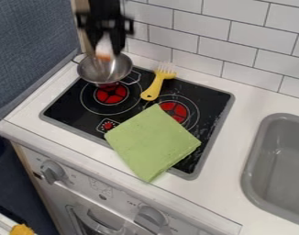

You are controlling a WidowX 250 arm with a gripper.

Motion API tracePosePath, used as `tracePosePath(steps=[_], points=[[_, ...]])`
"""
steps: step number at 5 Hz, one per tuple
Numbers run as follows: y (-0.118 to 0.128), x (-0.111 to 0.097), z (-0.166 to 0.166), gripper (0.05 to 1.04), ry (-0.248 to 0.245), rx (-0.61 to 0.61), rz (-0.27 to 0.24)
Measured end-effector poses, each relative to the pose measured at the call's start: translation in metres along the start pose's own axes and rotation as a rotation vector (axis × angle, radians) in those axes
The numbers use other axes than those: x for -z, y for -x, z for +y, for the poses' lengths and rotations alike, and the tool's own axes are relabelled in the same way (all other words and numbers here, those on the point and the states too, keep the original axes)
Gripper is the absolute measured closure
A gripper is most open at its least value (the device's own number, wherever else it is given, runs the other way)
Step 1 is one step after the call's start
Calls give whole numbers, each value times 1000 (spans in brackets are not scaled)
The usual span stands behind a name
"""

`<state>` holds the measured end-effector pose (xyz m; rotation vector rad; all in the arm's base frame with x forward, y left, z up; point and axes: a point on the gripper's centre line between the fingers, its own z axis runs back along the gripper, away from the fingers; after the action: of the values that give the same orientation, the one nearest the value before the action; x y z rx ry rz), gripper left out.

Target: Take the sushi out of the pot

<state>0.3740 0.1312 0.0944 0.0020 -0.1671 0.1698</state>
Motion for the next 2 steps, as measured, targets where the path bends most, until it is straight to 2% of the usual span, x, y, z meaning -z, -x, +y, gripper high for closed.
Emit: tracePosePath(steps=[1, 2], points=[[9, -29, -44, 554, 95, 54, -63], [26, -11, -94, 554, 91, 86, -15]])
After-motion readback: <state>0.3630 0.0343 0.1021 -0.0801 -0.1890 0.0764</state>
